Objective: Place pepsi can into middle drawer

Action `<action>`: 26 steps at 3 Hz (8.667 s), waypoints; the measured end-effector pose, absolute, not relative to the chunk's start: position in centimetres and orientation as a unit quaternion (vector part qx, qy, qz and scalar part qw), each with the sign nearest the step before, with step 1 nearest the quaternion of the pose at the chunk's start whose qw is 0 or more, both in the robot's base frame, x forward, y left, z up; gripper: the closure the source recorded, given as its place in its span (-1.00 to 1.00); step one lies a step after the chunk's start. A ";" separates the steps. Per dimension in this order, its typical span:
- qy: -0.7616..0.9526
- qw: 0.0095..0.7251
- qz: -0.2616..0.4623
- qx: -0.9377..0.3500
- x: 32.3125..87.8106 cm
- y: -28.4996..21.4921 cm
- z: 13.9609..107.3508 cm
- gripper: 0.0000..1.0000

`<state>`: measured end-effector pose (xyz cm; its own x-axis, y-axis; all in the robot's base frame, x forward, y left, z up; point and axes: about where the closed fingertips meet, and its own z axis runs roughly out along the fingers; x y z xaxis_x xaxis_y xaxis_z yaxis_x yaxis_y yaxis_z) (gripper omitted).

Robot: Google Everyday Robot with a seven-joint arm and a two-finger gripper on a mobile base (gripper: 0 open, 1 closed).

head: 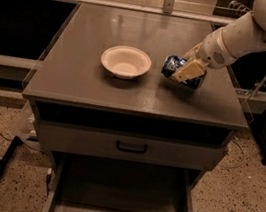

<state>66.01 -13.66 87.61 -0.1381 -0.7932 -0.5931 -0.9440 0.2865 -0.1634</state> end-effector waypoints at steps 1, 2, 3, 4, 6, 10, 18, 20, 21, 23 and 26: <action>0.738 0.314 0.121 -0.585 63.7 -13.9 90.2 1.00; 0.732 0.319 0.110 -0.591 60.6 -14.7 92.3 1.00; 0.733 0.313 0.093 -0.597 56.2 -16.4 93.2 1.00; 0.736 0.309 0.076 -0.597 51.3 -17.9 93.6 1.00; 0.774 0.307 0.087 -0.547 43.6 -20.9 87.7 1.00; 0.799 0.270 0.162 -0.513 39.1 -18.6 71.7 1.00; 0.786 0.355 0.170 -0.477 46.2 -11.5 42.1 1.00; 0.757 0.361 0.192 -0.510 47.4 -9.0 38.1 1.00; 0.757 0.361 0.192 -0.510 47.4 -9.0 38.4 0.64; 0.757 0.361 0.192 -0.510 47.4 -8.9 38.4 -0.30; 0.757 0.361 0.192 -0.510 47.4 -8.9 38.4 -1.00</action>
Offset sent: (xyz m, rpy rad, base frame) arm -0.0936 -0.0238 0.0743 -0.0202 -0.0910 0.0106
